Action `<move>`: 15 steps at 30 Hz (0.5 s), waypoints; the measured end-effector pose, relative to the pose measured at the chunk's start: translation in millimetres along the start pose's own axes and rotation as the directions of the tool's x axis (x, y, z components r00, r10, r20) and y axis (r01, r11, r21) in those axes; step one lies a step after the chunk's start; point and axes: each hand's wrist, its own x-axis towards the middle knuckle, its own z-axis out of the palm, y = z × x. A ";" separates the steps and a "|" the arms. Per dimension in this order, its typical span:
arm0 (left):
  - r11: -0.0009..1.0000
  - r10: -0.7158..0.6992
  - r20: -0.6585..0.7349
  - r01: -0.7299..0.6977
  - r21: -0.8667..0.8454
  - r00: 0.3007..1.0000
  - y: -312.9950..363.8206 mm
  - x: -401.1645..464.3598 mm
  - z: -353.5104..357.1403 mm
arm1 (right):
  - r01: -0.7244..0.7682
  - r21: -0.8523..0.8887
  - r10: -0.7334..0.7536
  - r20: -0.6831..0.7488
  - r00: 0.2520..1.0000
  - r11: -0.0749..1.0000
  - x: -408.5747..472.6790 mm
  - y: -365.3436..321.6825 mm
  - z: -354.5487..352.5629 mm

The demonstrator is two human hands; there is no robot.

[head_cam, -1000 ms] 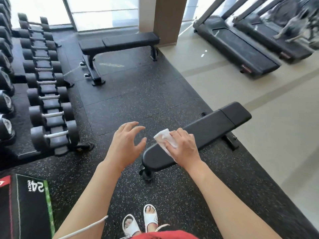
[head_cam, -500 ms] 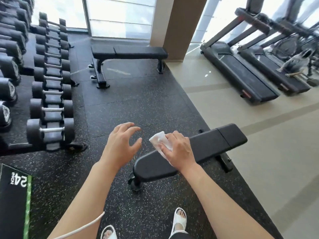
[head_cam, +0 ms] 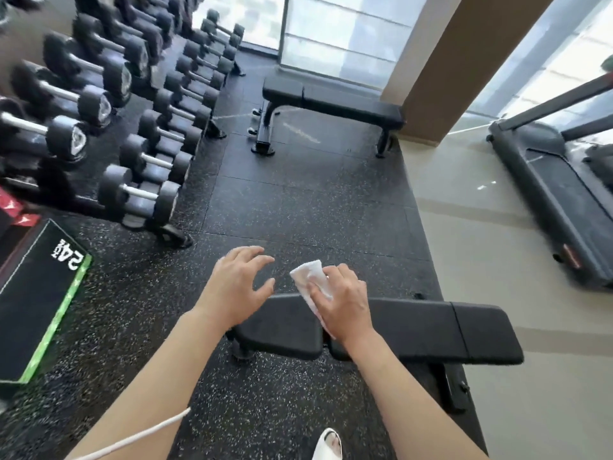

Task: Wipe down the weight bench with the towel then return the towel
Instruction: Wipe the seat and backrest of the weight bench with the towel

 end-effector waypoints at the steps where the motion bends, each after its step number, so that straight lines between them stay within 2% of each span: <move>1: 1.000 -0.005 0.008 0.005 0.005 1.000 5.6 -0.5 8.7 | -0.003 0.003 0.003 0.001 1.000 1.000 -3.3 8.1 0.3; 7: 0.997 0.042 0.054 -0.046 0.062 0.998 6.0 7.5 34.4 | -0.060 0.042 0.060 0.005 0.998 0.997 -20.0 29.0 25.4; 15: 0.992 0.037 0.139 -0.054 0.116 0.990 -58.0 17.0 44.1 | -0.088 0.039 0.086 0.053 0.995 0.995 -17.8 19.2 87.2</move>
